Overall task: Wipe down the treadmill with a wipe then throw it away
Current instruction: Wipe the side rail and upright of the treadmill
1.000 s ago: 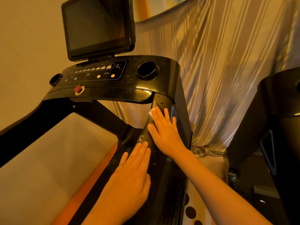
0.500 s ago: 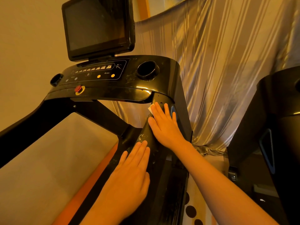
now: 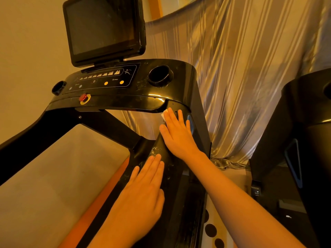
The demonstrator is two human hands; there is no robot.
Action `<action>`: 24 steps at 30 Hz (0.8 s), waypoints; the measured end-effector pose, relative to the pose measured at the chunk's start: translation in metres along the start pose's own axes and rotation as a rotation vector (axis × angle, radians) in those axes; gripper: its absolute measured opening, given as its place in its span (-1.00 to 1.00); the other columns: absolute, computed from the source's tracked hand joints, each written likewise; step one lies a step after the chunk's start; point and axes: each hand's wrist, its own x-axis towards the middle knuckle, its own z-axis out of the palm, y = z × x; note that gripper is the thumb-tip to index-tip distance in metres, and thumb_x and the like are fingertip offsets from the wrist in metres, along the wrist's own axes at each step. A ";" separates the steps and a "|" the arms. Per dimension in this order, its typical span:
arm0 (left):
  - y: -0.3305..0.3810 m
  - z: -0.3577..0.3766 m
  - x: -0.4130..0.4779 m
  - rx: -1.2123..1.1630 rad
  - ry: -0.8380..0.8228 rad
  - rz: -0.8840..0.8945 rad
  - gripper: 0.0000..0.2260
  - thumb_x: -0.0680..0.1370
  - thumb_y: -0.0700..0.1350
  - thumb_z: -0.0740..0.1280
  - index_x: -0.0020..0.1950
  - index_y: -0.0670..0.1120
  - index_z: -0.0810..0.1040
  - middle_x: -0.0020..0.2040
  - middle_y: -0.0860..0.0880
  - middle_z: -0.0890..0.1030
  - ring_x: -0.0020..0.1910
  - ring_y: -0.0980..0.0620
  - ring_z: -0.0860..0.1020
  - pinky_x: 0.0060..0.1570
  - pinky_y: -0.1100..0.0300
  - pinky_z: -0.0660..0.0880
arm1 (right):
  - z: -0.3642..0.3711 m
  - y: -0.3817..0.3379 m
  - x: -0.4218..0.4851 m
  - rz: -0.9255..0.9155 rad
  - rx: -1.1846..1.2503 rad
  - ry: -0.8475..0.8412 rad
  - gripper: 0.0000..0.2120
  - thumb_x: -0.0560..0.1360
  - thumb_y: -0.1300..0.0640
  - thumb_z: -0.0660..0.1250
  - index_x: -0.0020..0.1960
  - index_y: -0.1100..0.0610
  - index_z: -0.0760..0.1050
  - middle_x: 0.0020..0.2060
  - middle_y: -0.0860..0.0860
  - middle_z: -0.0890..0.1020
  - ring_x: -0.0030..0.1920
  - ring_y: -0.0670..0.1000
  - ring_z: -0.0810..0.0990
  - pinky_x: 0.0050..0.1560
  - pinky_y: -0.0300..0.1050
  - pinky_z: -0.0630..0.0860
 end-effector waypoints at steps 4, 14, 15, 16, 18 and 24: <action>0.003 -0.002 -0.001 -0.093 0.065 0.048 -0.43 0.59 0.18 -0.22 0.56 0.15 -0.38 0.51 0.18 -0.49 0.40 0.26 -0.54 0.29 0.24 -0.51 | -0.001 0.009 -0.019 -0.077 -0.061 -0.034 -0.37 0.67 -0.23 -0.13 0.68 -0.06 -0.08 0.67 -0.10 -0.13 0.62 -0.02 -0.31 0.54 0.10 -0.36; 0.006 -0.005 -0.002 -0.076 0.080 0.047 -0.40 0.73 0.08 0.01 0.56 0.13 -0.39 0.52 0.16 -0.47 0.35 0.28 -0.56 0.24 0.27 -0.54 | -0.021 0.022 0.033 -0.035 -0.169 0.002 -0.42 0.73 -0.17 -0.13 0.68 0.01 -0.10 0.67 -0.02 -0.14 0.64 0.05 -0.29 0.55 0.17 -0.33; 0.006 -0.003 -0.002 -0.079 0.098 0.054 -0.40 0.72 0.09 0.00 0.57 0.12 -0.38 0.53 0.16 -0.46 0.37 0.27 -0.55 0.25 0.26 -0.53 | -0.018 0.022 0.027 -0.064 -0.169 -0.004 -0.43 0.73 -0.16 -0.12 0.68 0.00 -0.10 0.67 -0.04 -0.14 0.63 0.02 -0.29 0.54 0.13 -0.35; 0.004 -0.001 -0.002 -0.080 0.107 0.062 -0.40 0.71 0.09 0.00 0.59 0.12 -0.34 0.54 0.15 -0.44 0.39 0.25 -0.53 0.28 0.24 -0.51 | -0.018 0.024 0.023 -0.090 -0.181 -0.015 -0.43 0.73 -0.16 -0.12 0.68 -0.02 -0.10 0.67 -0.05 -0.13 0.63 0.01 -0.29 0.53 0.12 -0.36; 0.002 0.002 -0.002 -0.074 0.145 0.064 -0.39 0.67 0.10 0.01 0.64 0.10 -0.24 0.57 0.13 -0.36 0.46 0.21 -0.45 0.34 0.19 -0.43 | -0.025 0.028 0.027 -0.108 -0.228 -0.040 -0.44 0.74 -0.16 -0.13 0.68 -0.03 -0.11 0.67 -0.05 -0.11 0.64 0.03 -0.28 0.57 0.17 -0.34; 0.002 0.004 0.000 -0.010 0.154 0.053 -0.41 0.70 0.07 0.05 0.65 0.09 -0.18 0.59 0.11 -0.32 0.53 0.19 -0.36 0.40 0.16 -0.36 | -0.017 0.016 0.037 -0.001 -0.095 0.007 -0.44 0.74 -0.14 -0.11 0.69 -0.01 -0.08 0.67 -0.04 -0.12 0.64 0.07 -0.27 0.55 0.19 -0.31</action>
